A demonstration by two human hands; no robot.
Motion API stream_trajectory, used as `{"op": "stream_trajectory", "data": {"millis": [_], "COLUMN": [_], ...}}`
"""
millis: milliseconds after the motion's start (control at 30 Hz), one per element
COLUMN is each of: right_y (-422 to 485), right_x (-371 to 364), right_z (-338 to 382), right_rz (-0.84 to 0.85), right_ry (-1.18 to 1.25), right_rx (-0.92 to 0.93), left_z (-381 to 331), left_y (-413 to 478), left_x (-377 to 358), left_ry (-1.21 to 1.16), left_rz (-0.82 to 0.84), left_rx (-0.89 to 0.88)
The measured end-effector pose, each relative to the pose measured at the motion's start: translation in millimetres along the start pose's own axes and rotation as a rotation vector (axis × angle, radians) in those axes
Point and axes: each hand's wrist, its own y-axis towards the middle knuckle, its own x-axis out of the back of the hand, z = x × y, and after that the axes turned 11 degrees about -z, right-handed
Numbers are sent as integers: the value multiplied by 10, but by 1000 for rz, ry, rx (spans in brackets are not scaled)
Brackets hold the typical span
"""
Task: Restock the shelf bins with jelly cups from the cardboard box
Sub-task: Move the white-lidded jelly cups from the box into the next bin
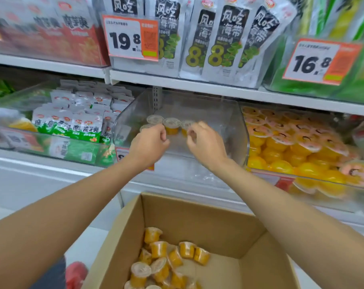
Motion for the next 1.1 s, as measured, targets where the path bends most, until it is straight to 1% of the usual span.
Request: {"op": "stream_trajectory", "data": {"millis": [67, 133, 167, 200, 333, 367, 433, 500, 567, 633, 733, 833, 900, 933, 1033, 1100], "right_y": [-309, -664, -853, -1040, -1806, -1975, -2271, -2520, -2725, -2881, -3004, -3103, -3136, -3160, -3167, -3201], "right_x": [138, 183, 174, 140, -210, -325, -537, -729, -912, -1079, -1329, -1677, -1885, -1986, -2176, -2283], "right_z": [116, 182, 193, 184, -36, -122, -289, -431, -548, -640, -705, -694, -653, -638, -585, -557], "right_rz": [-18, 14, 59, 121, 517, 611, 766, 866, 910, 966, 1114, 1116, 1060, 1000, 743, 633], "right_ry": [43, 73, 90, 104, 67, 57, 63, 75, 91, 188, 336, 367, 332, 313, 275, 285], "right_rx": [33, 36, 20, -2, -114, -166, -293, -455, -605, -741, -919, -1142, -1309, -1404, -1669, -1776], "left_z": [-89, -94, -42, 26, 458, 572, 805, 1006, 1170, 1328, 1409, 1407, 1415, 1432, 1465, 1487], "left_y": [-329, -654, -816, -977, -1581, -1700, -1896, -2056, -2178, -2265, -2309, -2315, -2309, -2314, -2348, -2369], "left_x": [107, 124, 75, -2, -505, -627, -886, -1141, -1365, -1604, -1867, -2080, -2193, -2237, -2310, -2323], "left_ry": [4, -15, -18, -11, 113, 146, 197, 209, 180, 120, 46, -32, -61, -67, -42, -33], "left_rz": [-53, -67, -29, 46, 490, 584, 716, 807, 842, 837, 829, 806, 751, 728, 671, 630], "left_rx": [-97, -149, -145, -117, 59, 109, 228, 330, 469, 620, 798, 994, 1081, 1107, 1127, 1128]}}
